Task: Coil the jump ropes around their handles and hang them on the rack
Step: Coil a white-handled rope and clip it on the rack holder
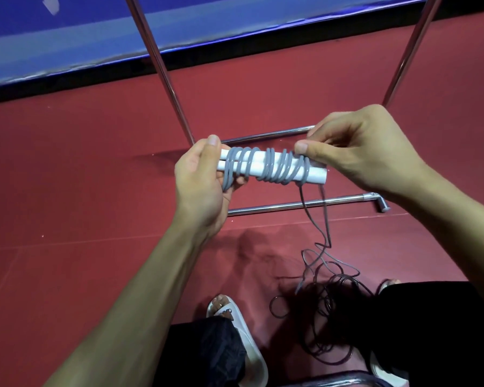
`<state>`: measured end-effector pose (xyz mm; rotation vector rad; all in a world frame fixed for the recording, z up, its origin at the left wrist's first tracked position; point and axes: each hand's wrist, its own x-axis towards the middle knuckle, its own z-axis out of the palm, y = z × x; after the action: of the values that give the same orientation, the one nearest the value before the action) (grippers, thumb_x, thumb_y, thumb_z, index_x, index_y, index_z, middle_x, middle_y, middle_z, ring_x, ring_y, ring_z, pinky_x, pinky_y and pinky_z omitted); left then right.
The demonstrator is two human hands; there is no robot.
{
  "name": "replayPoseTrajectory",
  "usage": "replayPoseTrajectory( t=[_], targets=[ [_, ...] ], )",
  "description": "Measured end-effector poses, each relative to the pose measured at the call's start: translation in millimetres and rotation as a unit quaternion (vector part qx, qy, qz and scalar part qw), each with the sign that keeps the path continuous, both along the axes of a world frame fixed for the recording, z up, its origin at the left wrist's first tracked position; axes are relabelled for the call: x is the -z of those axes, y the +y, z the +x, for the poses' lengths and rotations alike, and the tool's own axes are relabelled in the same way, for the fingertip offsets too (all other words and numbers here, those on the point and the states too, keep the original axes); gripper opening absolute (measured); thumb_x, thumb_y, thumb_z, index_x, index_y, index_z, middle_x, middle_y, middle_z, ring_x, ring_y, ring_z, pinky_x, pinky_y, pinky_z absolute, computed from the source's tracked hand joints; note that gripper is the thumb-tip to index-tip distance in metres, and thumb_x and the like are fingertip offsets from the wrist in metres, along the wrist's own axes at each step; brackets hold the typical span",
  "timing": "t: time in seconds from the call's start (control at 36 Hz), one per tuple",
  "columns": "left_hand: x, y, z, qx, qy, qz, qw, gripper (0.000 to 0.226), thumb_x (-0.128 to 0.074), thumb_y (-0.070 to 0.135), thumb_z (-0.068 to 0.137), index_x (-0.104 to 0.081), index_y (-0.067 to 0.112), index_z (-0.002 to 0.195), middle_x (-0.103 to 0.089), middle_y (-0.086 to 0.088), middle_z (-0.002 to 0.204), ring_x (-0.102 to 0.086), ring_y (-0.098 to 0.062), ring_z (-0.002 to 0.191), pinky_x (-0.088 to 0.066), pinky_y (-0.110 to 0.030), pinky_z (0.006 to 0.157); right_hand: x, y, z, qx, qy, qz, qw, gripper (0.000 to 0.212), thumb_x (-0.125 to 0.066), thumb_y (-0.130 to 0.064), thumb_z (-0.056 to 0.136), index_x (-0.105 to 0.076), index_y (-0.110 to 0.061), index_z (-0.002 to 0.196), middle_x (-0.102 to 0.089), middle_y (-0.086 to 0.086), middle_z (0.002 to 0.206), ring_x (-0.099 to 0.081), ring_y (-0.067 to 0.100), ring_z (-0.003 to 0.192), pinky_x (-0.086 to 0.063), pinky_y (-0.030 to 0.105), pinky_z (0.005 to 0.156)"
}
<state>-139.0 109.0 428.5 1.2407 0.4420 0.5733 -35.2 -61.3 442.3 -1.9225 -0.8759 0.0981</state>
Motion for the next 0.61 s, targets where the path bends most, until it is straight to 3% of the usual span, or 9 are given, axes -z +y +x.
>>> replayPoseTrajectory(
  t=[0.08,0.14,0.22,0.28,0.36,0.5,0.61],
  targets=[
    [0,-2,0,-0.012,0.004,-0.001,1.000,0.035,-0.039,0.014,0.104,-0.049,0.006,0.072,-0.053,-0.003,0.054,-0.050,-0.012,0.045,-0.047,-0.023,0.046,-5,-2,-7,-0.004,0.005,-0.012,1.000,0.018,-0.072,-0.034,0.085,-0.075,-0.020,0.074,-0.073,0.001,0.081,-0.069,0.023,0.080,-0.053,0.040,0.069],
    [1,-1,2,-0.023,0.002,-0.001,1.000,0.035,-0.039,0.014,0.104,-0.049,0.006,0.072,-0.051,-0.006,0.057,-0.050,-0.012,0.046,-0.048,-0.024,0.047,-10,-3,-12,-0.032,0.039,-0.015,0.999,0.023,-0.068,-0.043,0.079,-0.076,-0.022,0.081,-0.073,-0.003,0.089,-0.069,0.008,0.084,-0.054,0.027,0.076],
    [3,-1,3,-0.040,-0.009,0.008,0.999,0.034,-0.038,0.014,0.105,-0.049,0.005,0.073,-0.048,-0.010,0.061,-0.050,-0.013,0.048,-0.048,-0.025,0.048,-15,-5,-15,-0.050,0.061,-0.046,0.996,0.061,-0.074,-0.049,0.060,-0.074,-0.014,0.110,-0.070,-0.005,0.113,-0.062,-0.008,0.100,-0.046,0.006,0.088],
    [3,-2,3,-0.044,-0.015,0.020,0.999,0.034,-0.038,0.014,0.105,-0.049,0.005,0.074,-0.049,-0.009,0.060,-0.050,-0.013,0.049,-0.048,-0.024,0.048,-16,-4,-16,-0.034,0.023,-0.091,0.995,0.063,-0.081,-0.045,0.063,-0.071,-0.015,0.118,-0.068,-0.007,0.119,-0.059,-0.010,0.105,-0.045,0.009,0.093],
    [3,-4,2,-0.043,-0.019,0.042,0.998,0.035,-0.039,0.014,0.105,-0.048,0.006,0.072,-0.052,-0.001,0.054,-0.050,-0.012,0.047,-0.047,-0.024,0.048,-17,-2,-19,-0.009,-0.036,-0.139,0.990,0.060,-0.080,-0.045,0.069,-0.069,-0.017,0.121,-0.068,-0.007,0.121,-0.061,0.000,0.110,-0.048,0.026,0.098],
    [7,-12,1,-0.039,-0.020,0.106,0.993,0.028,-0.049,0.029,0.090,-0.054,0.017,0.066,-0.050,0.004,0.057,-0.044,-0.014,0.053,-0.038,-0.030,0.054,-21,8,-29,-0.030,-0.077,-0.152,0.985,0.062,-0.075,-0.052,0.069,-0.069,-0.017,0.120,-0.067,-0.002,0.121,-0.061,0.008,0.115,-0.046,0.027,0.097],
    [6,-13,2,-0.028,-0.033,0.077,0.996,0.026,-0.048,0.029,0.090,-0.050,0.014,0.069,-0.046,0.002,0.059,-0.040,-0.016,0.056,-0.034,-0.033,0.056,-20,13,-34,-0.017,-0.067,-0.101,0.992,0.066,-0.072,-0.054,0.065,-0.071,-0.014,0.118,-0.069,0.003,0.116,-0.062,0.010,0.110,-0.046,0.028,0.092]
  ],
)
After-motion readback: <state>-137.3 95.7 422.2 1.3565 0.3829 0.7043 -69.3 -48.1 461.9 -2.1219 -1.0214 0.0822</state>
